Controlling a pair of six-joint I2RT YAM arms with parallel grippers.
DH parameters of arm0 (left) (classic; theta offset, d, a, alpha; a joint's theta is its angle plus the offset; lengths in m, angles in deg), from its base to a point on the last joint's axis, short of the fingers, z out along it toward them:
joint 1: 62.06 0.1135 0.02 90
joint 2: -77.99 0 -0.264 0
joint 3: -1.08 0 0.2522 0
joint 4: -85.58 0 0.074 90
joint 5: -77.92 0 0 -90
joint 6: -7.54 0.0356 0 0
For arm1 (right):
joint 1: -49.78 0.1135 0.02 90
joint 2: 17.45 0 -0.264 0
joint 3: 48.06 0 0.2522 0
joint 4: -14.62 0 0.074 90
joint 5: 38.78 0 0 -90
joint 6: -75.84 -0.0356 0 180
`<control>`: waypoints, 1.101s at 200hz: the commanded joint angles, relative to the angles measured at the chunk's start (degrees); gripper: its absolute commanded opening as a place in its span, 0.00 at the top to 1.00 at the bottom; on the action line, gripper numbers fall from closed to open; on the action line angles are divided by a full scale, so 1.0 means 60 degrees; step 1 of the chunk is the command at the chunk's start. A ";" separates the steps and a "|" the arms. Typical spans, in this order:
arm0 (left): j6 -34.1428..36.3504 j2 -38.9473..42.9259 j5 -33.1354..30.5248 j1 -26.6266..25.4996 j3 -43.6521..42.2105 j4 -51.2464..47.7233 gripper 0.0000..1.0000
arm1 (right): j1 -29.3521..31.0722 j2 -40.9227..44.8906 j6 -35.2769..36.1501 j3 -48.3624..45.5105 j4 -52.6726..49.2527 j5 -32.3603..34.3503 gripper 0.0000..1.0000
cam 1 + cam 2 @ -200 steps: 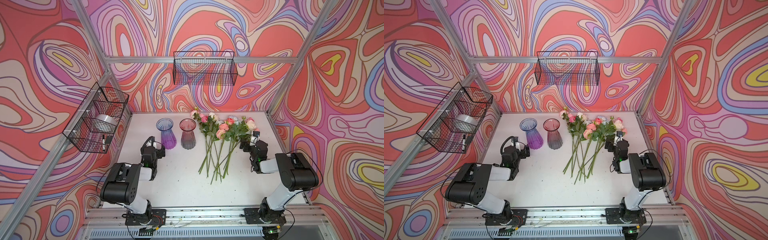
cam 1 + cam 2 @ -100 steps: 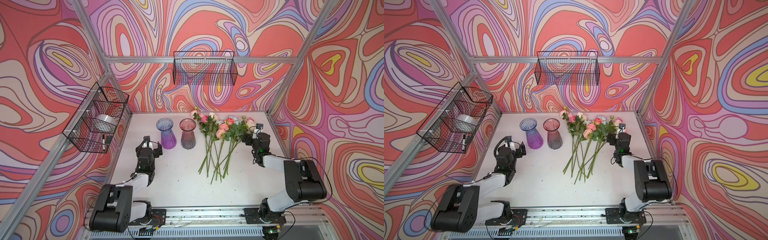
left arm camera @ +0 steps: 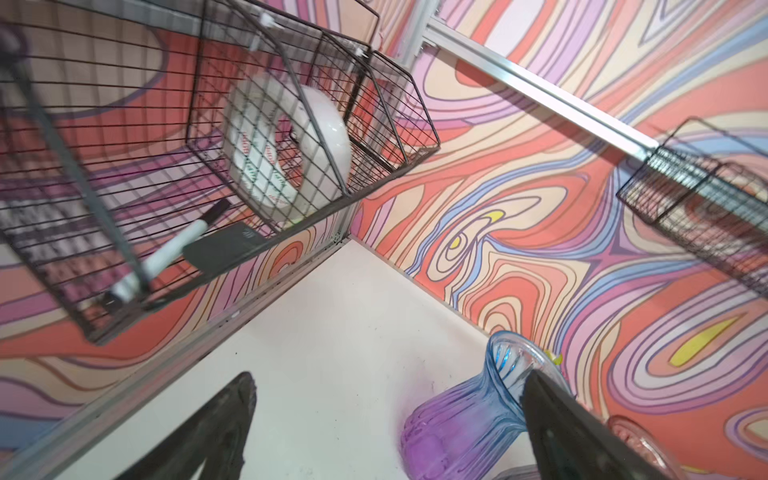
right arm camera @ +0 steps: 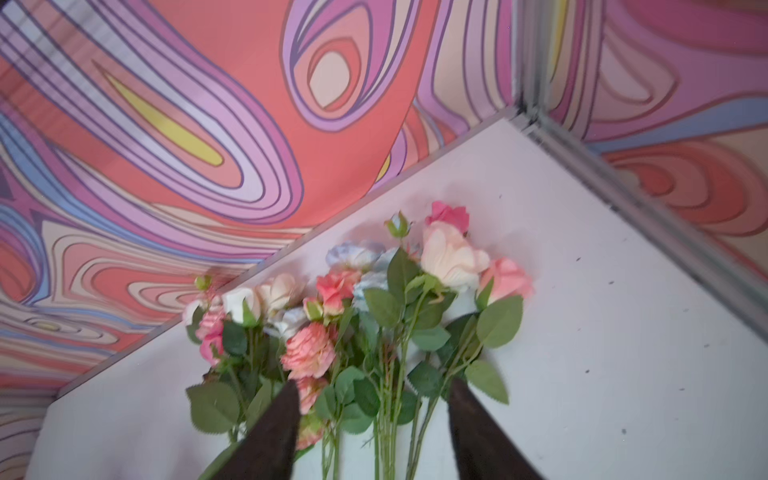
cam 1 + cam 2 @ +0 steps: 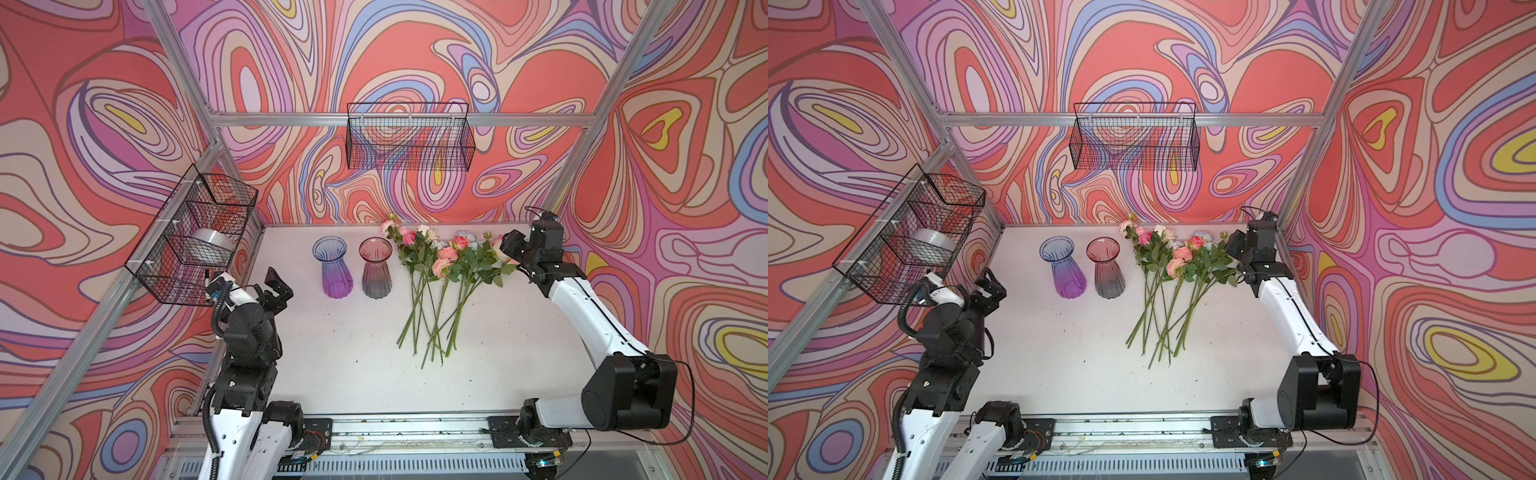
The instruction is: Arrange the flowers into the vase
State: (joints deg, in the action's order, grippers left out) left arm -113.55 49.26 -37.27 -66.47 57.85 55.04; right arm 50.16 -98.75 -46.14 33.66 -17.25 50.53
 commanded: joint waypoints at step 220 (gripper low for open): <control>-0.0898 -0.3140 0.8081 0.0002 0.0740 -0.3313 0.18 | 0.5928 -0.7199 -0.1397 1.0270 -0.6353 -0.0765 0.57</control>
State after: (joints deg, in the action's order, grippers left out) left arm -118.53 30.28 9.11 -66.51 63.18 35.02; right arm 85.39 -139.53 -53.95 92.63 -52.59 45.37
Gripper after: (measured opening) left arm 0.825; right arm 0.447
